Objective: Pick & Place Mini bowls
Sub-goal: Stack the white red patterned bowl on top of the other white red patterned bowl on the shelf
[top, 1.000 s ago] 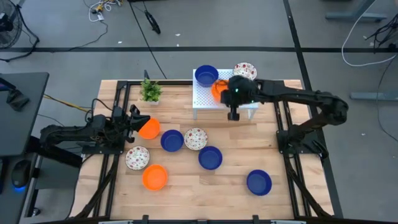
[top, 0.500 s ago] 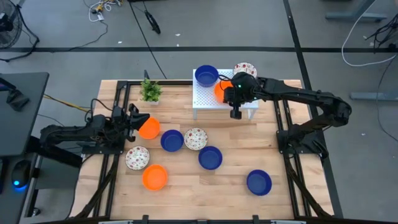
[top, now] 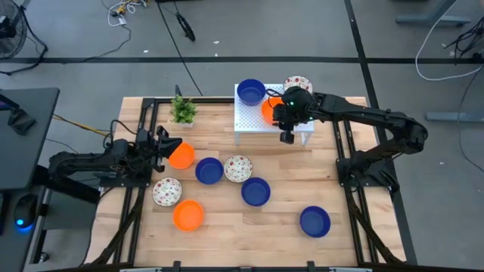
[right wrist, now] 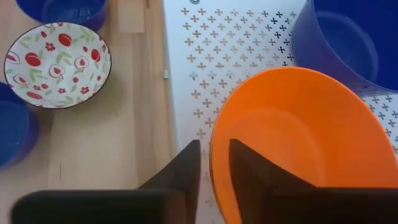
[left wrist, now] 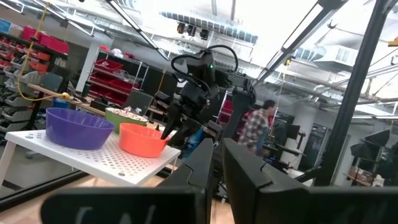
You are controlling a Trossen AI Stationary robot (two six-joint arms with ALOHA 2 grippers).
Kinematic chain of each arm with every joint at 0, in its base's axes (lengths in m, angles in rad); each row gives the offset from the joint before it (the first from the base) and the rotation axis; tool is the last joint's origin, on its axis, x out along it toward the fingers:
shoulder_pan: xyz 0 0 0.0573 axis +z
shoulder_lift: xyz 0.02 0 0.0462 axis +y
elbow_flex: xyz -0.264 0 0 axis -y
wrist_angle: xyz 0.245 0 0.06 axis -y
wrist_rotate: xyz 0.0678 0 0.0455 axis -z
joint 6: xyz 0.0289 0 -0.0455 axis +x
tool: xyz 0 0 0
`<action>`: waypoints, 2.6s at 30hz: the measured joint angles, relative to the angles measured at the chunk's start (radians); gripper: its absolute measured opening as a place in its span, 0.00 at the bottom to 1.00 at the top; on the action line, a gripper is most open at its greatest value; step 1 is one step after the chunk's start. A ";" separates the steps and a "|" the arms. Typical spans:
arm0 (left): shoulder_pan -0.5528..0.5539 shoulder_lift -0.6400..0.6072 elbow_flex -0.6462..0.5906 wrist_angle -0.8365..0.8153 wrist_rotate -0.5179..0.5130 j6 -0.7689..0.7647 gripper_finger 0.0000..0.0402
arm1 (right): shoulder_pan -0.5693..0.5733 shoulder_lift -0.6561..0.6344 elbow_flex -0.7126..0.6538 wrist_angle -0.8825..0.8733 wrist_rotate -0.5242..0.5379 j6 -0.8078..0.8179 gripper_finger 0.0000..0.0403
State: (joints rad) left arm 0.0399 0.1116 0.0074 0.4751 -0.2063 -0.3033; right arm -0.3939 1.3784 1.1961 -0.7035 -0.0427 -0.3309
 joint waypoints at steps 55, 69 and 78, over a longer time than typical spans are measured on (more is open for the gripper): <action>-0.646 1.258 1.105 -1.754 0.175 -0.557 0.28 | 1.014 -0.253 -0.651 0.833 0.297 0.506 0.15; -0.871 1.343 0.917 -1.640 0.107 -0.636 0.51 | 1.014 -0.253 -0.651 0.837 0.297 0.491 0.15; -0.879 1.343 0.826 -1.476 0.050 -0.599 0.38 | 1.014 -0.253 -0.651 0.843 0.297 0.480 0.15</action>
State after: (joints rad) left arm -0.8387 1.4544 0.8339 -1.0004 -0.1559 -0.9027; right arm 0.6197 1.1254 0.5449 0.1394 0.2543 0.1486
